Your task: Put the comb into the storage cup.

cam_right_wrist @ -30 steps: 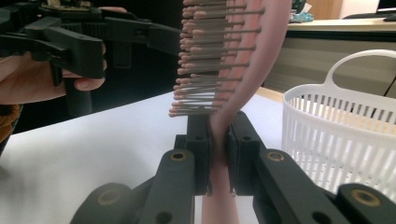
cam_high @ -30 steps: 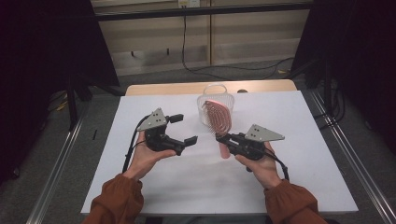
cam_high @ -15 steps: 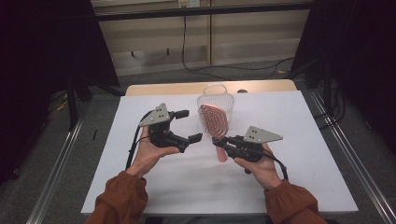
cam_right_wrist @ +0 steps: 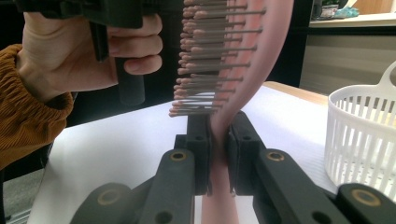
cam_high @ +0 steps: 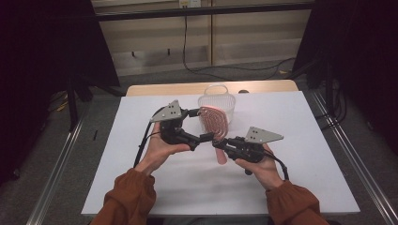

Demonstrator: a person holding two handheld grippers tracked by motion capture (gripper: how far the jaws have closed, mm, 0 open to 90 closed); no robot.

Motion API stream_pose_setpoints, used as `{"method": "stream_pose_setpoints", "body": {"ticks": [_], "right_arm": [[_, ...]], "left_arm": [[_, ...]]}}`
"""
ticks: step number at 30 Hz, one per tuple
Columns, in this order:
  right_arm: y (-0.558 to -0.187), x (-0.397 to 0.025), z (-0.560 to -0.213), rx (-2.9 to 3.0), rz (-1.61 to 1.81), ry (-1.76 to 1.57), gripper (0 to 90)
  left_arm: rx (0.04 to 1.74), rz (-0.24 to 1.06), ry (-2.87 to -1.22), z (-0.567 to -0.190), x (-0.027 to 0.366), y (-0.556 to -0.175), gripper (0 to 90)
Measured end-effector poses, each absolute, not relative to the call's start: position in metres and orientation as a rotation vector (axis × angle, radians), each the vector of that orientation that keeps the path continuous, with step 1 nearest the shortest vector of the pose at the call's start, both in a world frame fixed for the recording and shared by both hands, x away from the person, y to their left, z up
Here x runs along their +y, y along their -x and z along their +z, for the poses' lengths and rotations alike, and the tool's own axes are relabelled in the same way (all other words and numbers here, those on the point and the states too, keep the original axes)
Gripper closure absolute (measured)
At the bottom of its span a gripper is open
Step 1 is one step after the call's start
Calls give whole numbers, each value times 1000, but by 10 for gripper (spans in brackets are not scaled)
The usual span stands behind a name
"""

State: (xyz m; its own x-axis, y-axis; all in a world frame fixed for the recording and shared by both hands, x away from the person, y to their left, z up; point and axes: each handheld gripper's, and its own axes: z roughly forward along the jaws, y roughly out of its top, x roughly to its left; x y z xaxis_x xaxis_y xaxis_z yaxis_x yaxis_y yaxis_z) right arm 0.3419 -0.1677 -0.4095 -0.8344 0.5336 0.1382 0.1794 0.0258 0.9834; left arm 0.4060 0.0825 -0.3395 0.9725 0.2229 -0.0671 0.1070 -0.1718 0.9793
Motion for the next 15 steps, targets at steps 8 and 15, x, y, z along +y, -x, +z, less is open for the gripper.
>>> {"method": "stream_pose_setpoints", "body": {"ticks": [8,15], "right_arm": [[-343,-165,-413,2069,1886,-718,815],[-342,-162,-414,2090,1888,-698,815]], "left_arm": [[232,85,-1767,-343,81,-408,57],[189,70,-1752,-344,76,-407,117]]}}
